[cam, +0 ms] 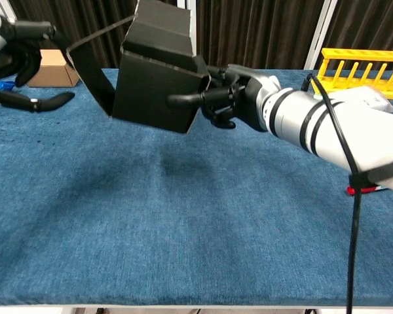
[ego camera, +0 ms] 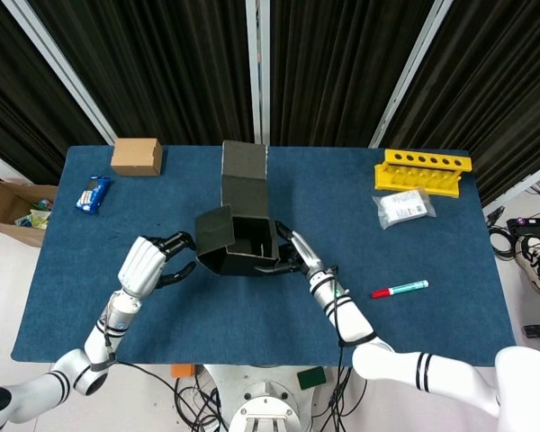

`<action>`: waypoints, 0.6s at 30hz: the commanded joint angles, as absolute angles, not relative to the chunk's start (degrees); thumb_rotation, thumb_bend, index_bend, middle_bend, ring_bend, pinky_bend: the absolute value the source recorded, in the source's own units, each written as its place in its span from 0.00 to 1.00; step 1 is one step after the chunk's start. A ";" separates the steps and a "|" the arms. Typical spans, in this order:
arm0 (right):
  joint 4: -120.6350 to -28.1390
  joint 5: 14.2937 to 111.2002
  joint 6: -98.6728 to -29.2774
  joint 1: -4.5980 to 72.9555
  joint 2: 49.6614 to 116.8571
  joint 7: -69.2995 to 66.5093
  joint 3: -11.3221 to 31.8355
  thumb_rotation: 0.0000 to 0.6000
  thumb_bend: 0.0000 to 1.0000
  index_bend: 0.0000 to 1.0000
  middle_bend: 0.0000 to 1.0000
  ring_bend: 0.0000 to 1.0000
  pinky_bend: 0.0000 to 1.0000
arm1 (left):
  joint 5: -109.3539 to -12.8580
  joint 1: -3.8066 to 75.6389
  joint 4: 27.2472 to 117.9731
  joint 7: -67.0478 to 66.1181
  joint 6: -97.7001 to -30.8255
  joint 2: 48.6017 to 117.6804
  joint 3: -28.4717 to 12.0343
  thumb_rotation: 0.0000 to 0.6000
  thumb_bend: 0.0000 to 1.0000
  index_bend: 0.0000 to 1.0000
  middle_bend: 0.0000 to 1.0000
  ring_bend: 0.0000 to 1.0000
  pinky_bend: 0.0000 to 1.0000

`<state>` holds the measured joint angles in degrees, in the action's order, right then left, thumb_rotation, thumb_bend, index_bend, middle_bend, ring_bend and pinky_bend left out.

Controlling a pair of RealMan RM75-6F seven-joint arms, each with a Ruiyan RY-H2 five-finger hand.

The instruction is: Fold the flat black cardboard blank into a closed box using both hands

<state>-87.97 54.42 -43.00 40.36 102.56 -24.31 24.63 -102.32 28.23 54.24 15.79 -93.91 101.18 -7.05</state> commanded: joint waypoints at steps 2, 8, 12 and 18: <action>-88.36 55.17 -42.12 40.59 102.03 -23.65 23.43 1.00 0.18 0.59 0.50 0.80 1.00 | -104.83 30.11 51.24 15.30 -96.84 102.24 -6.45 1.00 0.22 0.43 0.41 0.80 0.98; -87.69 56.06 -41.26 41.63 101.83 -22.20 22.25 1.00 0.18 0.59 0.50 0.80 1.00 | -105.68 31.23 49.16 16.30 -97.59 103.19 -4.96 1.00 0.21 0.39 0.36 0.79 0.98; -86.50 56.35 -40.76 42.60 102.17 -20.95 21.47 1.00 0.18 0.58 0.50 0.80 1.00 | -105.31 32.01 47.28 17.92 -97.45 104.13 -4.41 1.00 0.19 0.39 0.36 0.79 0.98; -84.10 56.66 -40.52 43.79 103.52 -20.05 20.89 1.00 0.18 0.58 0.50 0.80 1.00 | -105.60 33.29 43.49 19.56 -97.01 105.29 -3.01 1.00 0.19 0.40 0.37 0.79 0.98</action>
<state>-84.67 56.48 -40.61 43.48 103.10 -20.23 21.08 -105.35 32.82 44.73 19.26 -97.17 104.81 -3.58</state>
